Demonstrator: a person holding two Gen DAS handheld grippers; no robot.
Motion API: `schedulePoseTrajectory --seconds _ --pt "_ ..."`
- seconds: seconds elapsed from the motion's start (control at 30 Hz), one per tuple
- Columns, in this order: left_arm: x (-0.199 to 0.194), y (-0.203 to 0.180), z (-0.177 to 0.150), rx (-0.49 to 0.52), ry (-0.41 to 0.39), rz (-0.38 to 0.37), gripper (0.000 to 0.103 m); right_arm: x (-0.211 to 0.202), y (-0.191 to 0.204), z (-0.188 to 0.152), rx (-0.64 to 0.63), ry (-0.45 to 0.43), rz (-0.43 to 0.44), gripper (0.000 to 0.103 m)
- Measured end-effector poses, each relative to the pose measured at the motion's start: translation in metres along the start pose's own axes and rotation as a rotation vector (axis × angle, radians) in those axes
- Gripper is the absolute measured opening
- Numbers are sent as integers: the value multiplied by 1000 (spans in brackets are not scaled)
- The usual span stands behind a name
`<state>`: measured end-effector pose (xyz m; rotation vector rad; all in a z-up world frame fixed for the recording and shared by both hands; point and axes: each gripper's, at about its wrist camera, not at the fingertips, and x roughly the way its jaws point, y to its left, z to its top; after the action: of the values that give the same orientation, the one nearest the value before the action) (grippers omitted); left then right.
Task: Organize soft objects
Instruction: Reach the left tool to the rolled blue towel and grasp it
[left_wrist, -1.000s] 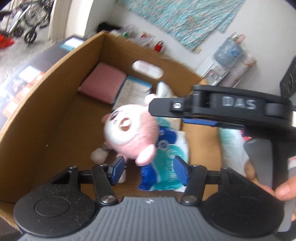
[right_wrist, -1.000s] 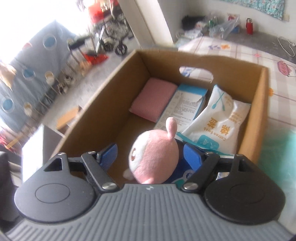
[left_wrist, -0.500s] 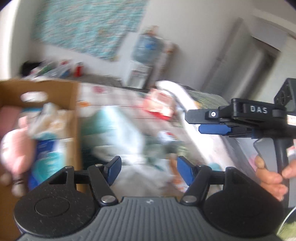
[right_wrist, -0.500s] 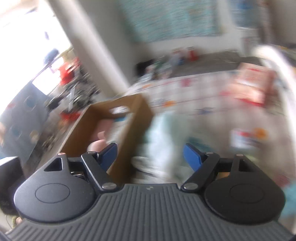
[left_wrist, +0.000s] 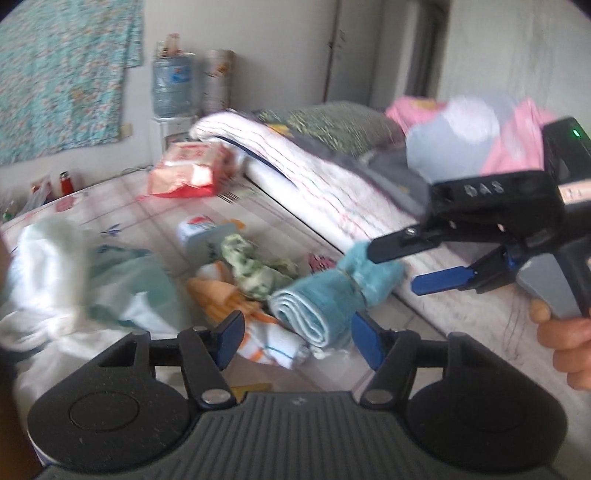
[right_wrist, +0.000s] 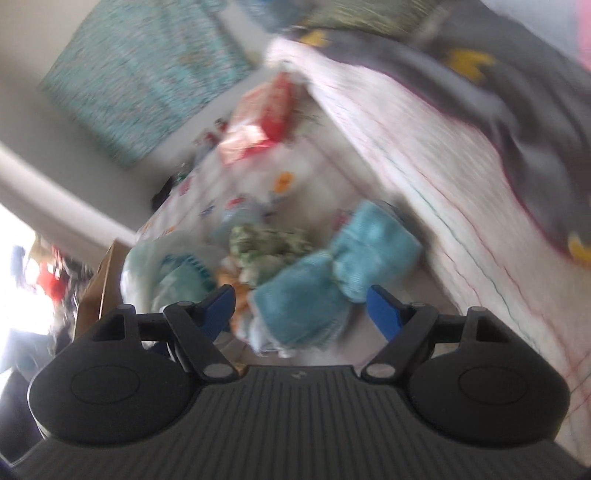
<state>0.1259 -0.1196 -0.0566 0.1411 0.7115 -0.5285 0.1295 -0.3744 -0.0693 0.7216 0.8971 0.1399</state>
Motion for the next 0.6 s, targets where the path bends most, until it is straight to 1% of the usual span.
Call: schedulePoseTrajectory --seconds 0.07,0.13,0.23,0.37,0.43,0.47,0.5,0.53,0.57,0.6 --pt "9 -7 1 32 12 8 65 15 -11 -4 49 5 1 79" --pt "17 -12 5 64 13 19 65 27 -17 -4 77 -7 -20 79" --pt "31 -16 11 71 25 16 65 40 -23 -1 91 -38 -61 79" --pt "48 -19 15 71 51 14 56 52 -37 -1 154 -43 -46 77" --pt "53 -20 15 78 58 19 54 58 -38 0 157 -60 -36 76" --pt "54 -21 14 82 59 23 49 59 -39 0 155 -68 -36 76" --pt "55 -20 13 83 62 26 43 60 -39 0 157 -75 -36 72" --pt "55 -20 11 80 65 28 40 61 -40 0 154 -81 -38 67" --pt "56 -20 10 75 68 26 34 62 -40 2 152 -87 -41 64" --pt "56 -19 10 70 68 21 28 63 -41 3 151 -91 -43 56"
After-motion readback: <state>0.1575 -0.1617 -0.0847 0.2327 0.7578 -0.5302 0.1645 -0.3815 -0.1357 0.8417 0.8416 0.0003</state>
